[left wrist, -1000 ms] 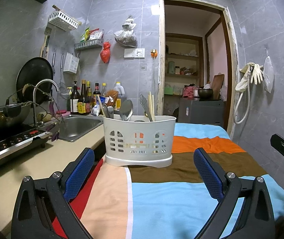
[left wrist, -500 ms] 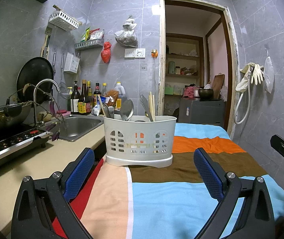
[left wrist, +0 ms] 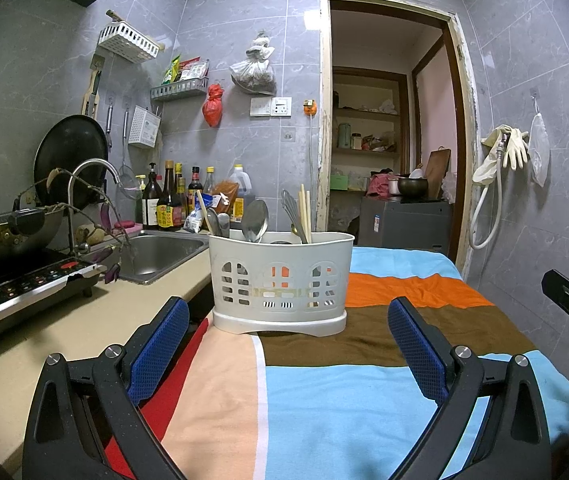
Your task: Organize utensils
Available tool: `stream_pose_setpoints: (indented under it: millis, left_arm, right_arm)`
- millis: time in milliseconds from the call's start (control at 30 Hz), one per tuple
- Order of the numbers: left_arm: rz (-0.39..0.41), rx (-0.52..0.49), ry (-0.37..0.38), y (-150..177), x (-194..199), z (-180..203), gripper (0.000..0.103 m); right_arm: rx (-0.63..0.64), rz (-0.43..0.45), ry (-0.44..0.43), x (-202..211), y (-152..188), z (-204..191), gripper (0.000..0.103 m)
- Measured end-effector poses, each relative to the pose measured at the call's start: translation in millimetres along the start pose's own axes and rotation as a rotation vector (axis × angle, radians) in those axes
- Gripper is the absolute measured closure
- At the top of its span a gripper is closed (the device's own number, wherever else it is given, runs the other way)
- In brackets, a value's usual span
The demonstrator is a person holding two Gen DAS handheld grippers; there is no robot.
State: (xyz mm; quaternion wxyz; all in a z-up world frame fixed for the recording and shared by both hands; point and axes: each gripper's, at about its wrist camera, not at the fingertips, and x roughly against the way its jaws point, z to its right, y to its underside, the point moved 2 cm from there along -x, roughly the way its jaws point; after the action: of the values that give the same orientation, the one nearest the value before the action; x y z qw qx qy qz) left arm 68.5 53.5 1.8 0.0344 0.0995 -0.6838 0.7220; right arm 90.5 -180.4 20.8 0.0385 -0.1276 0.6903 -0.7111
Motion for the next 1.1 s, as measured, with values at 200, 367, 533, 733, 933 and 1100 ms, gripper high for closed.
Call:
stream_pose_setpoints:
  millis: [200, 367, 533, 733, 933, 1100]
  left_arm:
    - [0.000, 0.001, -0.001, 0, 0, 0, 0.005]
    - [-0.001, 0.001, 0.000, 0, 0, 0, 0.005]
    - [-0.005, 0.004, 0.002, 0, 0, 1, 0.005]
    - [-0.009, -0.005, 0.000, 1, -1, 2, 0.005]
    - [-0.020, -0.022, -0.046, 8, -1, 4, 0.005]
    - [-0.024, -0.023, -0.049, 11, -2, 2, 0.005]
  right_arm:
    - [0.000, 0.000, 0.001, 0, 0, 0, 0.000]
    - [0.000, -0.001, 0.000, 0, 0, 0, 0.000]
    - [0.001, -0.001, 0.000, 0, 0, 0, 0.000]
    - [0.000, 0.000, 0.000, 0, 0, 0, 0.000]
    - [0.000, -0.001, 0.000, 1, 0, 0, 0.000]
    - [0.002, 0.000, 0.002, 0, 0, -2, 0.000]
